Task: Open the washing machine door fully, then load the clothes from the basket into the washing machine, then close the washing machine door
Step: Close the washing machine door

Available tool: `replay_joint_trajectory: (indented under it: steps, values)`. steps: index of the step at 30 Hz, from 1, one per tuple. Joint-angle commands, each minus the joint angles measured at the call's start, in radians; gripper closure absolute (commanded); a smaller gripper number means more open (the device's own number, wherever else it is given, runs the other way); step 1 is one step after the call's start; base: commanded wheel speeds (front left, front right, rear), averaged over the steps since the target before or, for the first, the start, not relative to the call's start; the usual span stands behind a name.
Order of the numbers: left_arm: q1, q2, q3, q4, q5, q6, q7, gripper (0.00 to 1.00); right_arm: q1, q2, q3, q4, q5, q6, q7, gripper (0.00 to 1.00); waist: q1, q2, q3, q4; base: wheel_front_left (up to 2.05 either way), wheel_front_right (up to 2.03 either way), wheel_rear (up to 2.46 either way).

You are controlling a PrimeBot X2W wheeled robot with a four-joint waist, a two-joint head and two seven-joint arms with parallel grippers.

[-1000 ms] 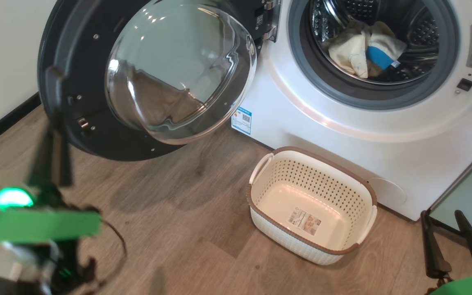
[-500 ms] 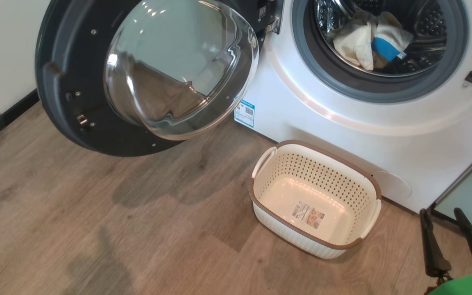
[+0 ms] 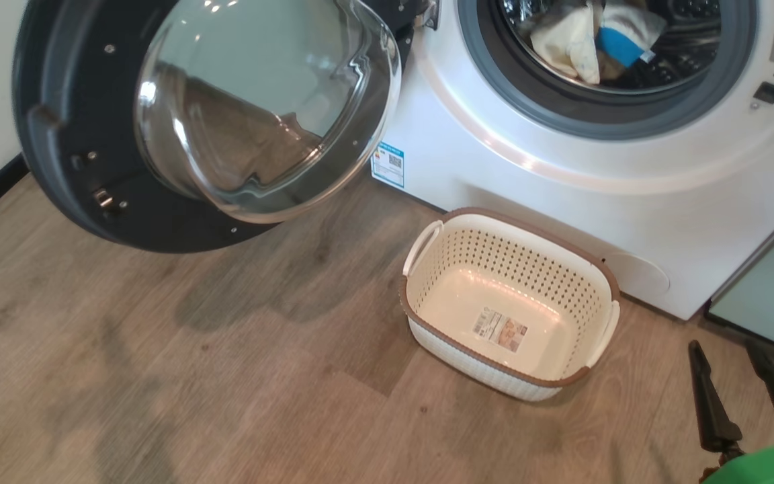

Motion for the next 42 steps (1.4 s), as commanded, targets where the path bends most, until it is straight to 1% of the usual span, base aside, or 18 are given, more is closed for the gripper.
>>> replay_joint_trajectory:
  steps: [1,2,6,14,18,24,26,34,42]
  values:
    - [-0.053,0.068,0.029,0.006,-0.002,0.006,0.013,1.00,-0.043,-0.031,0.019,-0.041,0.003,-0.003,0.005,0.00,0.0000,0.0000,0.008,-0.005,0.00,0.00,0.00]
    - [-0.070,0.070,0.037,0.068,-0.019,0.016,0.026,1.00,-0.050,-0.038,0.022,-0.044,0.004,-0.003,0.009,0.00,0.0000,0.0000,0.018,-0.012,0.00,0.00,0.00]
    - [-0.087,0.074,0.044,0.170,-0.033,0.020,0.041,1.00,-0.063,-0.050,0.026,-0.048,0.004,-0.003,0.017,0.00,0.0000,0.0000,0.037,-0.027,0.00,0.00,0.00]
    - [-0.102,0.069,0.025,0.267,-0.055,-0.006,0.101,1.00,-0.076,-0.064,0.025,-0.060,0.005,-0.003,0.034,0.00,0.0000,0.0000,0.069,-0.056,0.00,0.00,0.00]
    - [-0.104,0.065,0.001,0.283,-0.060,-0.018,0.150,1.00,-0.084,-0.071,0.025,-0.064,0.007,-0.003,0.041,0.00,0.0000,0.0000,0.083,-0.066,0.00,0.00,0.00]
    - [-0.108,0.061,-0.020,0.296,-0.071,-0.008,0.211,1.00,-0.099,-0.084,0.026,-0.071,0.010,-0.003,0.049,0.00,0.0000,0.0000,0.105,-0.079,0.00,0.00,0.00]
    - [-0.109,0.061,-0.019,0.297,-0.073,-0.007,0.212,1.00,-0.101,-0.086,0.027,-0.072,0.010,-0.003,0.051,0.00,0.0000,0.0000,0.109,-0.081,0.00,0.00,0.00]
    - [-0.105,0.044,-0.040,0.293,-0.089,-0.006,0.274,1.00,-0.109,-0.094,0.026,-0.079,0.011,-0.003,0.059,0.00,0.0000,0.0000,0.129,-0.089,0.00,0.00,0.00]
    - [-0.094,0.039,-0.050,0.286,-0.083,-0.004,0.285,1.00,-0.114,-0.102,0.027,-0.084,0.012,-0.003,0.063,0.00,0.0000,0.0000,0.137,-0.093,0.00,0.00,0.00]
